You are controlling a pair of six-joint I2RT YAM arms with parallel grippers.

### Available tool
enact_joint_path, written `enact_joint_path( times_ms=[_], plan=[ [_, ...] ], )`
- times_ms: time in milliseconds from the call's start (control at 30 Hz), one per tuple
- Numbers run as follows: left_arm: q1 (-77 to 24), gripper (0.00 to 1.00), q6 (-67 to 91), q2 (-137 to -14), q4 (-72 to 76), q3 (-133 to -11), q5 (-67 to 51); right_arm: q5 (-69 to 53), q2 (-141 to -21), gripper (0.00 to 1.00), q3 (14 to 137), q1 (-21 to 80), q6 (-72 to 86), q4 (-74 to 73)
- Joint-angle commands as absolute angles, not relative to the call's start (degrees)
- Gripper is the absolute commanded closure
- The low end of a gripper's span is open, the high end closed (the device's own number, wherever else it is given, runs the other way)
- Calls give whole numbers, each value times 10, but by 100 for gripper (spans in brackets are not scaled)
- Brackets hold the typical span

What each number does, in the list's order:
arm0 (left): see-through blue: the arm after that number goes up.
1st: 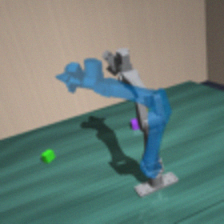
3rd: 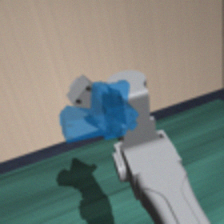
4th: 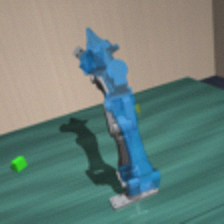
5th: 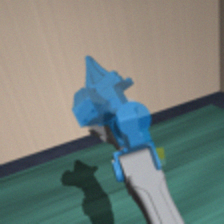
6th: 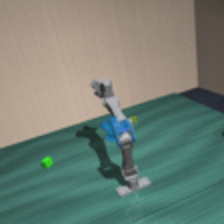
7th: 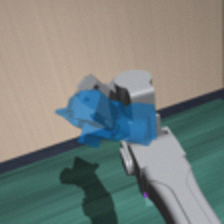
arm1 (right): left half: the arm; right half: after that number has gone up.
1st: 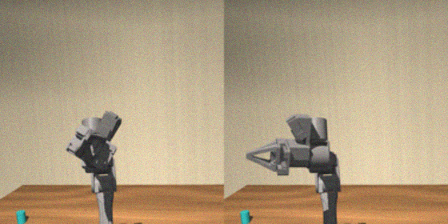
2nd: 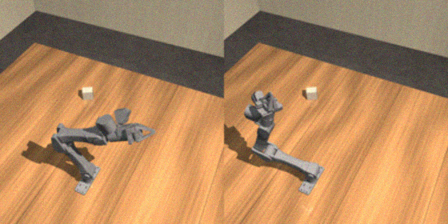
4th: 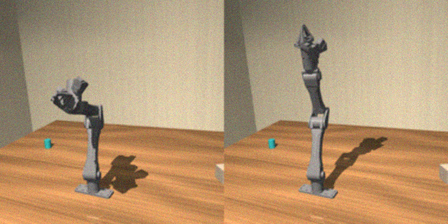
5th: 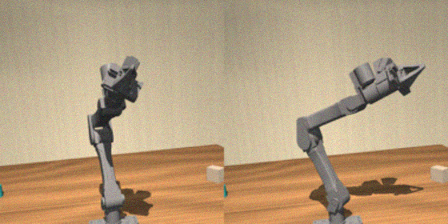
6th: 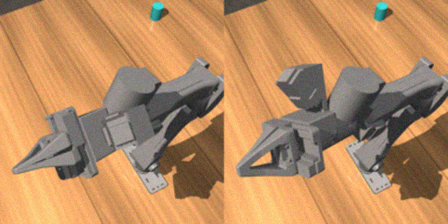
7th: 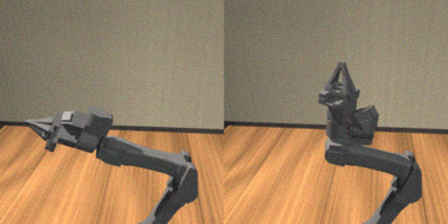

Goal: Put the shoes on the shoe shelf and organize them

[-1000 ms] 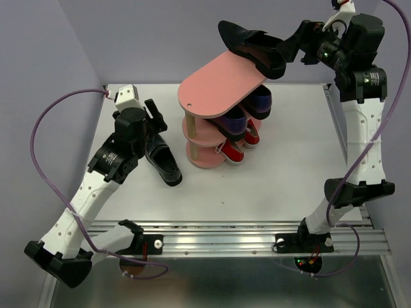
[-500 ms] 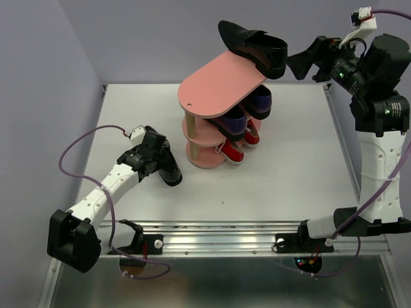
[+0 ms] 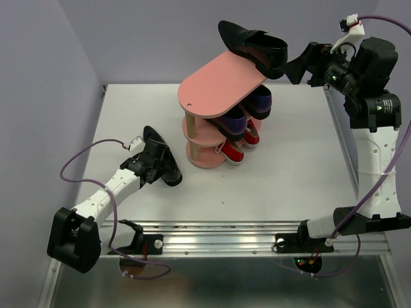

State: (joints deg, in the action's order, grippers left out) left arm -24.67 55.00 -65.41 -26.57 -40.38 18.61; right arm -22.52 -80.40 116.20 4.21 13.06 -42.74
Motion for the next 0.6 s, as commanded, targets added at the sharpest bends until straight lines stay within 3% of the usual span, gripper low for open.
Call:
enact_joint_path(
  times_ms=[0,100,167,200,567],
  plan=[
    [-246,45,559,-635,-235,-397,171,-229,-800,0,1162,47,127,-404],
    [-246,57,545,-629,-236,-407,178,-229,-803,0,1167,47,128,-403],
    [-245,77,535,-625,-245,-421,187,-229,-804,0,1168,47,128,-403],
    [-246,98,534,-619,-257,-433,198,-229,-804,0,1169,47,128,-403],
    [-244,100,520,-520,-380,-573,317,-219,-795,0,1162,47,122,-403]
  ],
)
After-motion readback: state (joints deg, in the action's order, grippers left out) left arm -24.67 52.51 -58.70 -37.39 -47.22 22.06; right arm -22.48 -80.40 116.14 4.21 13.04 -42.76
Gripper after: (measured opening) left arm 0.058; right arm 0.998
